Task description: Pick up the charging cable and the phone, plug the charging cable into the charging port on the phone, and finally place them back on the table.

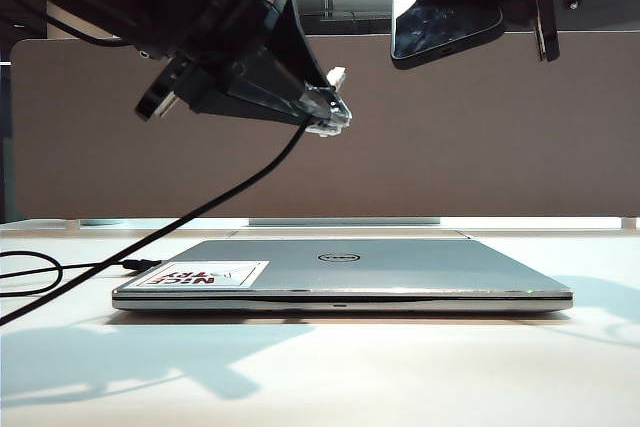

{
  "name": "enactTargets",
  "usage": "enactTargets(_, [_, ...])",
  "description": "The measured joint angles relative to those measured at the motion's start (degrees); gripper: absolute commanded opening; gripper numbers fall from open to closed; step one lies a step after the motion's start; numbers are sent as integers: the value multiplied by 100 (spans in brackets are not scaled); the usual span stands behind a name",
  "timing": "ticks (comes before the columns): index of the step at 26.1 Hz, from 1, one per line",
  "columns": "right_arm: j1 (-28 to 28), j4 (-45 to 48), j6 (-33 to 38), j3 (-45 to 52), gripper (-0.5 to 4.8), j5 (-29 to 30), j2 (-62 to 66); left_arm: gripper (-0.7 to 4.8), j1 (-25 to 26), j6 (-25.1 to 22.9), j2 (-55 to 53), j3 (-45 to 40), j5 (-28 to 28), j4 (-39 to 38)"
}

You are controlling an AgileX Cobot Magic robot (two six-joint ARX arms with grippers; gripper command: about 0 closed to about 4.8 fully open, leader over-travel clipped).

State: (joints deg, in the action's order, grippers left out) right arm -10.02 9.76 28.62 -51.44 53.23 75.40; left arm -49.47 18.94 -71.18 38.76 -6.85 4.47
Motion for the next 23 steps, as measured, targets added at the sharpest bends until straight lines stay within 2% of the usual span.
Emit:
enactTargets(8, [-79,463,214,26,-6,455,251,-6,-385,15,-236,0,-7,109])
enactTargets(16, [-382,1287,850,26,-6,1130,752,-6,-380,407,-238,0,-2,118])
enactTargets(18, [-450,1318,914,31,-6,1134,844,-6,-380,656,-238,0,-2,140])
enactTargets(23, [-496,1626,1008,28,-6,1032,1003,-6,-380,815,-417,0,-2,385])
